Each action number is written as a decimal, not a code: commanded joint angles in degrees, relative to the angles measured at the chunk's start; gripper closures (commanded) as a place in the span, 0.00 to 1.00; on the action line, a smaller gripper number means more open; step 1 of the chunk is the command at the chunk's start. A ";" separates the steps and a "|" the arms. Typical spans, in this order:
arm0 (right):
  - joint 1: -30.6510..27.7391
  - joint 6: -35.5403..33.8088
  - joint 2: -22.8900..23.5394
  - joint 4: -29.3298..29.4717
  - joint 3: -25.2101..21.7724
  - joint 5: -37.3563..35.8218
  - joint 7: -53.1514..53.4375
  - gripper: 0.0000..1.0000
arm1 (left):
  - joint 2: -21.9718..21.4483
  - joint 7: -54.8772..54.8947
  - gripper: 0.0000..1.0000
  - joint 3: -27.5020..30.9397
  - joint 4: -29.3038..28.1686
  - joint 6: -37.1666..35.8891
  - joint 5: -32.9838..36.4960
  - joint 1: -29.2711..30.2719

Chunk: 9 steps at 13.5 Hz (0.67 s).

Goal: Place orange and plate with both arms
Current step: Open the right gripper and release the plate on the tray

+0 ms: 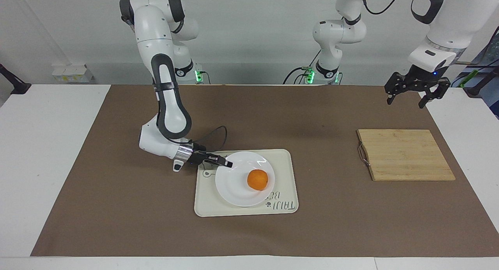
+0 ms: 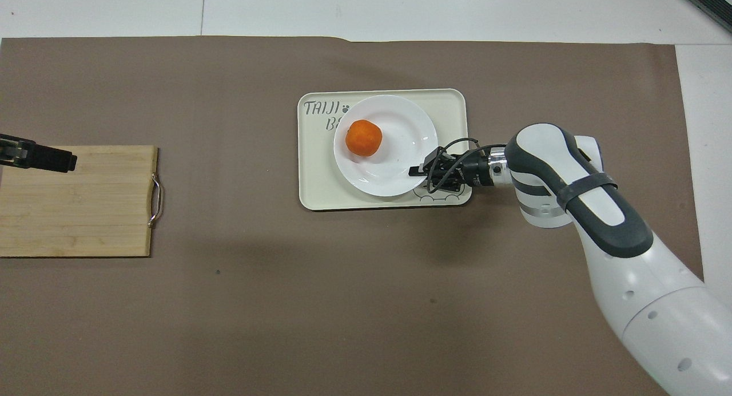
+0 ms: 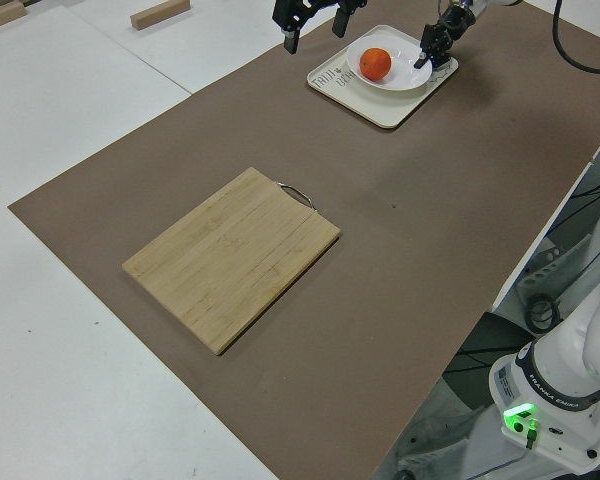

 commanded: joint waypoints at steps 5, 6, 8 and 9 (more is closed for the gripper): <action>-2.10 -1.41 -10.22 -0.95 -0.38 -11.27 10.70 0.00 | 0.33 -0.26 0.00 -0.19 0.89 -0.73 0.15 -0.33; -2.19 -1.85 -12.06 -0.78 -0.47 -15.56 12.12 0.00 | 0.33 -0.34 0.00 -0.36 0.89 -0.73 0.06 -0.33; -2.01 -1.85 -15.58 -0.16 -0.47 -27.15 17.11 0.00 | 0.33 -0.34 0.00 -0.54 0.89 -0.82 0.06 -0.33; -2.10 -1.94 -17.33 -0.07 -0.38 -31.73 19.58 0.00 | 0.33 -0.34 0.00 -0.54 0.80 -0.82 0.06 -0.33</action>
